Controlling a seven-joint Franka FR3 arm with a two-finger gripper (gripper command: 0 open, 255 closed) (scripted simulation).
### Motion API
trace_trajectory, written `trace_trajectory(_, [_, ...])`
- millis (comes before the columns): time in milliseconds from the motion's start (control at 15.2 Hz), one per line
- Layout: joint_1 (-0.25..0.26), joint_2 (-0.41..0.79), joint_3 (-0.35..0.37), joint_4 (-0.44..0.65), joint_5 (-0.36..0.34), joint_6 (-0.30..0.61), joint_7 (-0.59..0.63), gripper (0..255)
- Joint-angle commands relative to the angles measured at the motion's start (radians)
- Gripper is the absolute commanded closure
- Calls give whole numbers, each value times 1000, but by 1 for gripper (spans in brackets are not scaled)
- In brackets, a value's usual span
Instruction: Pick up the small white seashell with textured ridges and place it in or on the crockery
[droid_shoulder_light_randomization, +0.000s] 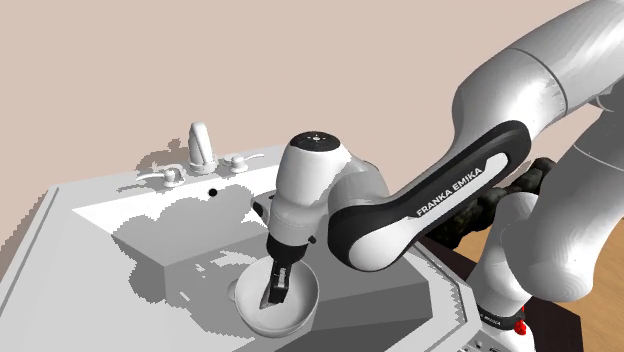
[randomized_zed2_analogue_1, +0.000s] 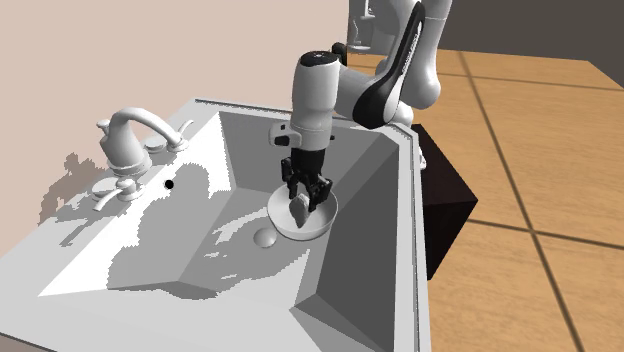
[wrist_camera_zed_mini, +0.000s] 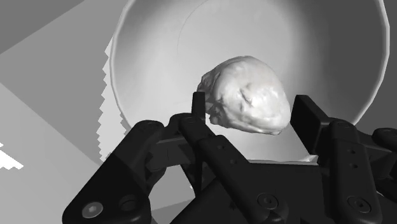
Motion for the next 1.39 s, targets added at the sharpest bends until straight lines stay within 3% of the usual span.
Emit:
trace_trajectory(0, [0,0,0,0,0,1,0,255])
trace_trajectory(132, [0,0,0,0,0,1,0,255])
trace_trajectory(198, [0,0,0,0,0,1,0,0])
trace_trajectory(528, [0,0,0,0,0,1,0,0])
trace_trajectory(792, [11,-114,-22,29,58,-136,-43,0])
trace_trajectory(1320, [11,-114,-23,29,57,-136,-43,0])
